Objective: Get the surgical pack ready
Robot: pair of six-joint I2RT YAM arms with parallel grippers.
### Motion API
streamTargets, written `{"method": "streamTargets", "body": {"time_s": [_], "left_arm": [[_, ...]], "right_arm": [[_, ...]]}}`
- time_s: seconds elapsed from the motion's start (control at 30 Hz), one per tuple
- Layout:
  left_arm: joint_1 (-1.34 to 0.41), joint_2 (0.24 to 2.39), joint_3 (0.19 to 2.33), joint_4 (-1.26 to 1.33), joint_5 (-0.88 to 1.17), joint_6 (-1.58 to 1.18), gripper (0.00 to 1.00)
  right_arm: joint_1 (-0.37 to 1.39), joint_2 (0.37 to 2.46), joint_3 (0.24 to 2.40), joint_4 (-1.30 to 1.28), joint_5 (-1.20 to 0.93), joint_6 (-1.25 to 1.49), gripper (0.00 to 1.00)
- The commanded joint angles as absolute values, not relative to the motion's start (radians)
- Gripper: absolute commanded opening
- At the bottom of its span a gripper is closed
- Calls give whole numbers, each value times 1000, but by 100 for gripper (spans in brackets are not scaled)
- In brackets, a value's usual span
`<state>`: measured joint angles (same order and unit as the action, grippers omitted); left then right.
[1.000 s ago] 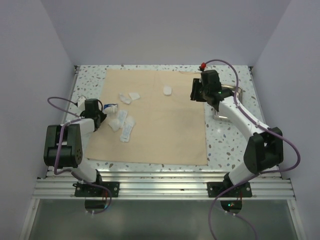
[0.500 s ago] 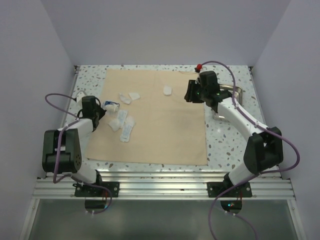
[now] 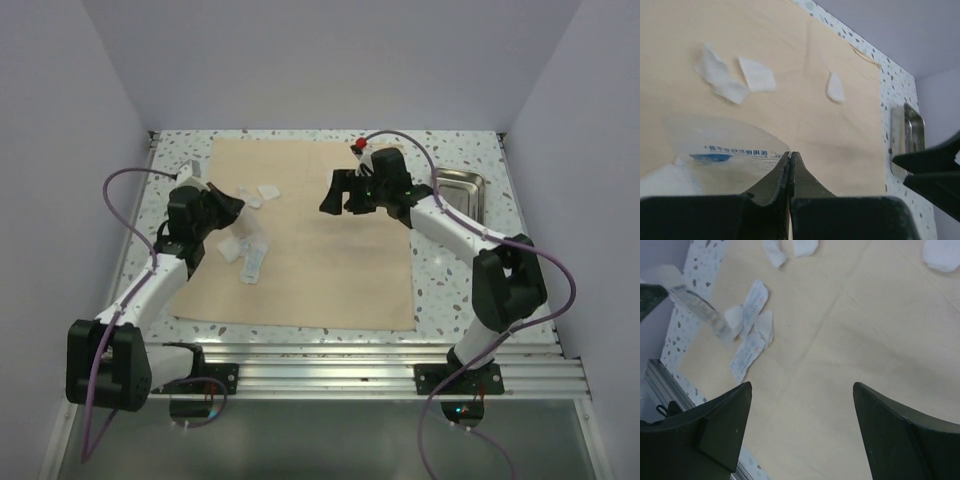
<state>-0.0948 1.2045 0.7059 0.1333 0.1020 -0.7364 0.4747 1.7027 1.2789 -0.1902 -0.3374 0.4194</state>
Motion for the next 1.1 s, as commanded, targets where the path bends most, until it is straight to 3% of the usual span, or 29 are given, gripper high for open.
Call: {"method": "streamTargets", "body": {"time_s": [0.0,0.2,0.33,0.77,1.07], "left_arm": [[-150,1175,793,94,264,-710,0],[-179,1163,834,69,316,-752,0],[-228,1202,877,45,337,-753,0],[-382,1227,926,-31,224,-807,0],[-419,1209,965,-69,210,-824,0]], "right_arm": [[468,1658,1269,-5,-514,445,87],[475,1537,1125,178,-620,388,93],[532,1490,1052,238,-614,254,92],[755,1509,1062,230,-195,133,93],[790,1577,1097,244,-132,97,90]]}}
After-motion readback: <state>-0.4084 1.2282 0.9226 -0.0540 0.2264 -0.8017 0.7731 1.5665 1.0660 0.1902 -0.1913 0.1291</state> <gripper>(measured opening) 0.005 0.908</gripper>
